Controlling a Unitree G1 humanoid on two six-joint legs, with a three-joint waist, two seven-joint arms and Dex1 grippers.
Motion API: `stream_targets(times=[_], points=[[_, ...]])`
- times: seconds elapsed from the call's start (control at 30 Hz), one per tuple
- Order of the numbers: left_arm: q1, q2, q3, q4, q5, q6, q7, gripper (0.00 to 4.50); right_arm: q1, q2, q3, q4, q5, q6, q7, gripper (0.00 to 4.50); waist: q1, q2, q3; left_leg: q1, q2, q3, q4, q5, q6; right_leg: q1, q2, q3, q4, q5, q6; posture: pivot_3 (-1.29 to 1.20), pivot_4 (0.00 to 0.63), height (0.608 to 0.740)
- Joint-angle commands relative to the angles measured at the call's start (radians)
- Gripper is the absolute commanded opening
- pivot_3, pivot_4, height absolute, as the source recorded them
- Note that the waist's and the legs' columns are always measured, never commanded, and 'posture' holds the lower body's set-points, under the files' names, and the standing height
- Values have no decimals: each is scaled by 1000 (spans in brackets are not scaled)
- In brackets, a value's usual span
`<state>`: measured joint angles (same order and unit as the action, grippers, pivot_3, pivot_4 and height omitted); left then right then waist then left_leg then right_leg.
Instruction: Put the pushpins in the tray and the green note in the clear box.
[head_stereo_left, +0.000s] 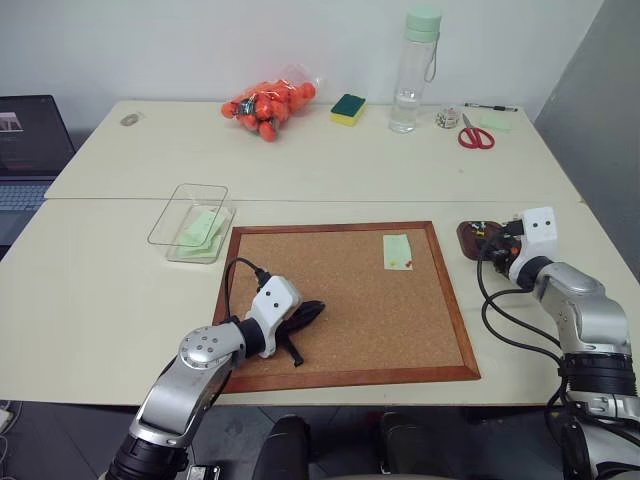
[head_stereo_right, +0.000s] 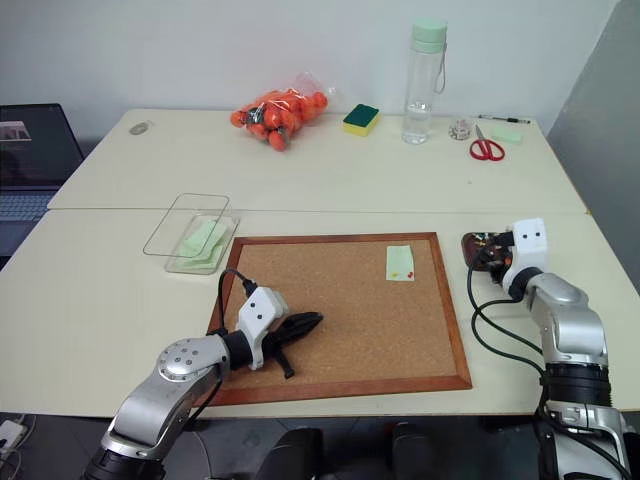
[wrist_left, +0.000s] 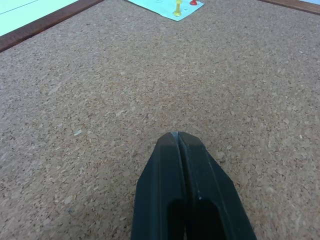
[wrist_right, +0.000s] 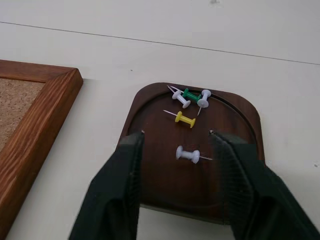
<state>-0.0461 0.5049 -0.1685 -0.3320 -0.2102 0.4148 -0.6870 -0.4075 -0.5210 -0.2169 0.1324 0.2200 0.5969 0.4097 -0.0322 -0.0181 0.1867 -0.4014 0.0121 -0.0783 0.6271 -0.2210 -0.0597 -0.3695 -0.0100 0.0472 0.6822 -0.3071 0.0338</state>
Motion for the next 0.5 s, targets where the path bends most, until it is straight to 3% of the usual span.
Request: stream_targets(times=[0.03, 0.23, 0.33, 0.5], points=[[-2, 0, -19, 9, 13, -8, -5, 0, -4, -21, -32, -17, 4, -11, -10, 3198, 0, 0, 0, 0, 0, 0, 0, 0, 0, 0, 0, 0, 0, 0, 0, 0, 150, 740], [-5, -3, -21, 17, 19, -16, -8, 0, 6, -27, -29, -19, 4, -7, -13, 4431, 0, 0, 0, 0, 0, 0, 0, 0, 0, 0, 0, 0, 0, 0, 0, 0, 150, 740], [-4, -3, -21, 17, 20, -18, -7, 0, 8, -19, -44, -41, 11, -61, -14, 4431, 0, 0, 0, 0, 0, 0, 0, 0, 0, 0, 0, 0, 0, 0, 0, 0, 150, 740], [-2, -1, -18, 24, 22, -25, -11, 0, 84, -7, -5, -246, 157, -61, 166, 4431, 0, 1, 0, 0, 0, 0, 0, 0, 0, 0, 0, 0, 0, 0, 1, 0, 150, 740]])
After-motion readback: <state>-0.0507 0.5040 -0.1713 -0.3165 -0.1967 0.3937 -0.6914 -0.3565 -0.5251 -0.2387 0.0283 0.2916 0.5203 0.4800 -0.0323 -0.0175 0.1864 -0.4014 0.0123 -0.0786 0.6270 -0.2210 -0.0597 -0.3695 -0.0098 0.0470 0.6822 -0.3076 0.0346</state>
